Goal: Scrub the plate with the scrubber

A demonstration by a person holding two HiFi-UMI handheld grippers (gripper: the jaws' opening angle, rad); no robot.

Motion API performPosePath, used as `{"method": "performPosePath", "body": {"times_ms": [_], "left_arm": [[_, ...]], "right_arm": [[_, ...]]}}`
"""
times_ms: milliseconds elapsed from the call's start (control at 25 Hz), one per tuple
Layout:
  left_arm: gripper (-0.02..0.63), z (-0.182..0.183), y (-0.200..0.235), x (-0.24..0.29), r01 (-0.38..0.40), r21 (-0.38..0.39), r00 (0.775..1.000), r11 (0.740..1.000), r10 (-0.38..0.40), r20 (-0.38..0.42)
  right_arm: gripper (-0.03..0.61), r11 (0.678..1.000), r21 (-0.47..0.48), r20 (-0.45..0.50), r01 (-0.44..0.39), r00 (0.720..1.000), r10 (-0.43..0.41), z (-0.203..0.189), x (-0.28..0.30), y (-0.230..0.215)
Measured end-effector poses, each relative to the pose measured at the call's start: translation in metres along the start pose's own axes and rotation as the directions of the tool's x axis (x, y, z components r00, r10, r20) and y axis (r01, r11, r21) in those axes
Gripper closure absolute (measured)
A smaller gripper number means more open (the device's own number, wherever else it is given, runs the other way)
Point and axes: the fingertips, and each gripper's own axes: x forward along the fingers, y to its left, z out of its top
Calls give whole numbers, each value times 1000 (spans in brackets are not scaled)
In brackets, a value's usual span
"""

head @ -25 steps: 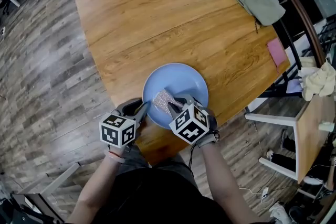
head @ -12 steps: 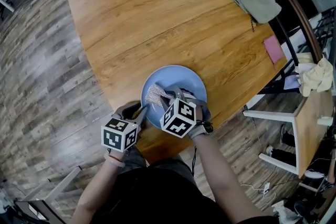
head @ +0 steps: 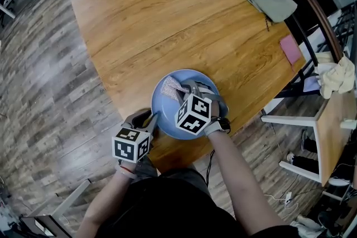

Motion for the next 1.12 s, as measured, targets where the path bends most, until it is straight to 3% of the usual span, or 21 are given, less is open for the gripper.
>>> {"method": "performPosePath", "body": {"times_ms": [200, 520, 680, 880, 1120], "left_arm": [[537, 0, 0, 1, -22, 6, 1000, 1000, 22, 4], [537, -1, 0, 0, -23, -10, 1000, 1000, 24, 13], [537, 0, -1, 0, -32, -8, 999, 999, 32, 23], [537, 1, 0, 0, -33, -7, 999, 999, 33, 28], [537, 0, 0, 0, -36, -5, 999, 999, 36, 30]], "right_arm": [[513, 983, -143, -28, 119, 992, -124, -14, 0, -22], [520, 959, -113, -73, 259, 961, -268, -53, -14, -50], [520, 961, -48, -104, 274, 955, -277, -72, -24, -51], [520, 965, 121, -103, 234, 970, -222, -86, -35, -42], [520, 970, 164, -101, 178, 981, -163, -90, -47, -14]]}}
